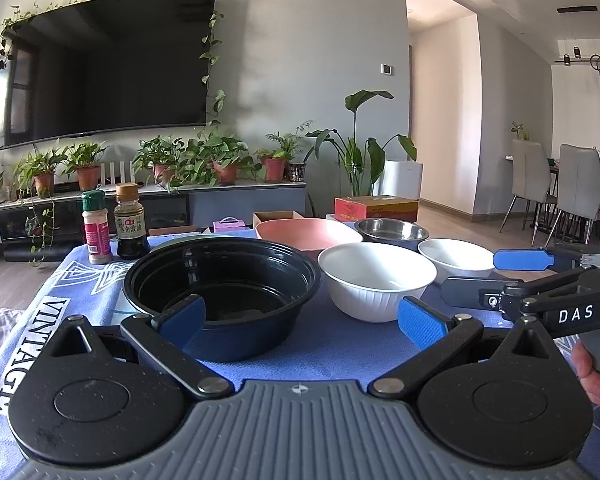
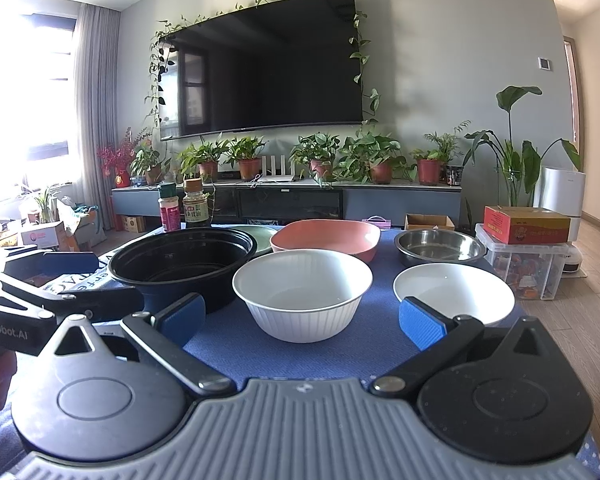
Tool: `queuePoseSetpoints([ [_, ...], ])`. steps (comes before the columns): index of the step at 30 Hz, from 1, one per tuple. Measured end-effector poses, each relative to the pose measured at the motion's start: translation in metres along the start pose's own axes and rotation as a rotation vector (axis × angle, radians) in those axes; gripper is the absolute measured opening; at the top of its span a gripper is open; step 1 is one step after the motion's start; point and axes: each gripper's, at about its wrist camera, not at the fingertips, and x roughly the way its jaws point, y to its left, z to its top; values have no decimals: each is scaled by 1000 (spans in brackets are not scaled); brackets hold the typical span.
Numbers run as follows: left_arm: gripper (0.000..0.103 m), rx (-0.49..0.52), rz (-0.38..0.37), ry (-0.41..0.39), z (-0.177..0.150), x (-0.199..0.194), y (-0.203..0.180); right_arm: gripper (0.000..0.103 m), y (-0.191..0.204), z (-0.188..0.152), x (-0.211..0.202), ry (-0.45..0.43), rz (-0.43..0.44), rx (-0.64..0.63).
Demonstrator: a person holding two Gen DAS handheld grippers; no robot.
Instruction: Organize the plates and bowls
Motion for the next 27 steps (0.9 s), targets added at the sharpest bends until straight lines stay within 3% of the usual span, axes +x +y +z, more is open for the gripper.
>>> queuePoseSetpoints([
  [27, 103, 5, -5, 0, 0, -1, -2, 103, 0, 0, 0, -1, 0, 2],
])
